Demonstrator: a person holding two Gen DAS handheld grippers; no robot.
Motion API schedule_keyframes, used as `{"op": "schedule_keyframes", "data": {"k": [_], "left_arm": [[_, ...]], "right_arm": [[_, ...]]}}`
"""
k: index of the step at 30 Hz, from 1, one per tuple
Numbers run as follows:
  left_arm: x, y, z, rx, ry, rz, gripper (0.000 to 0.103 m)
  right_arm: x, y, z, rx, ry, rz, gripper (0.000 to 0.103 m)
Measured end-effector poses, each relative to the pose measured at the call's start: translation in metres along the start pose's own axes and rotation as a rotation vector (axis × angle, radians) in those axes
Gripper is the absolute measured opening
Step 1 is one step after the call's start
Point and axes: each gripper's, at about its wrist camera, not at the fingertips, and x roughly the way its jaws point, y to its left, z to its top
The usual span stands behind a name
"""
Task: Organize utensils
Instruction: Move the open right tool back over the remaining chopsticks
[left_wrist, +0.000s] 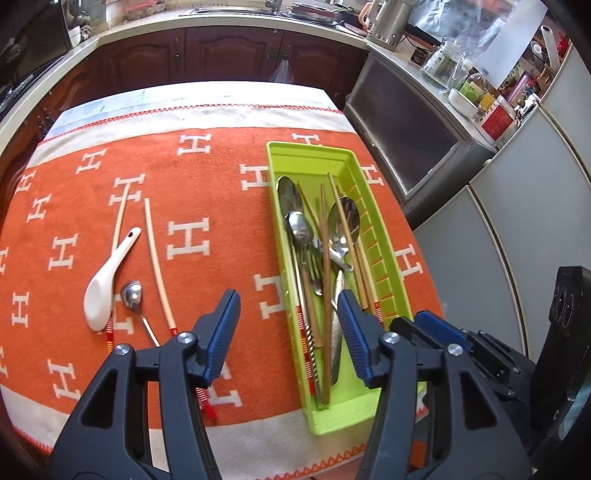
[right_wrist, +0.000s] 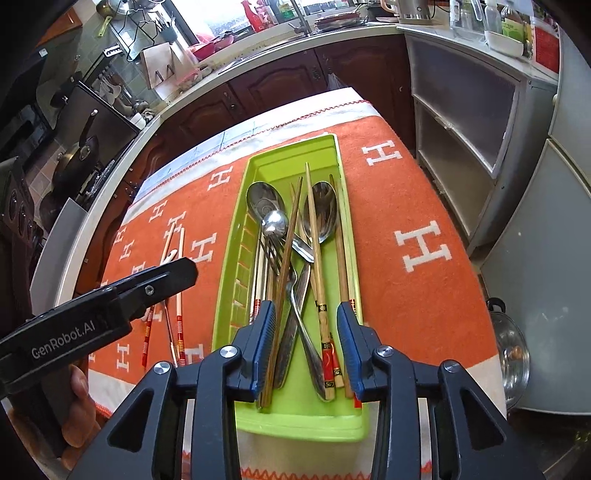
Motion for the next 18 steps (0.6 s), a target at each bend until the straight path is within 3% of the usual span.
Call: {"op": "schedule_keyframes", "data": {"k": [5,14,18], "left_arm": [[-0.012,0.01,-0.011,0.01,-0.027,0.048,0.052],[-0.041,0.039,-0.024,-0.015,-0.097,0.115,0.052],[-0.046,0.052,-0.029,-0.025,-0.092,0.146,0.052]], "right_arm": [[-0.013,0.002,-0.01,0.014,-0.036,0.011,0.037],[-0.019,0.03,-0.015,-0.064,0.001,0.016,0.037],[-0.015,0.045,-0.013,-0.083,0.019,0.031,0.037]]}}
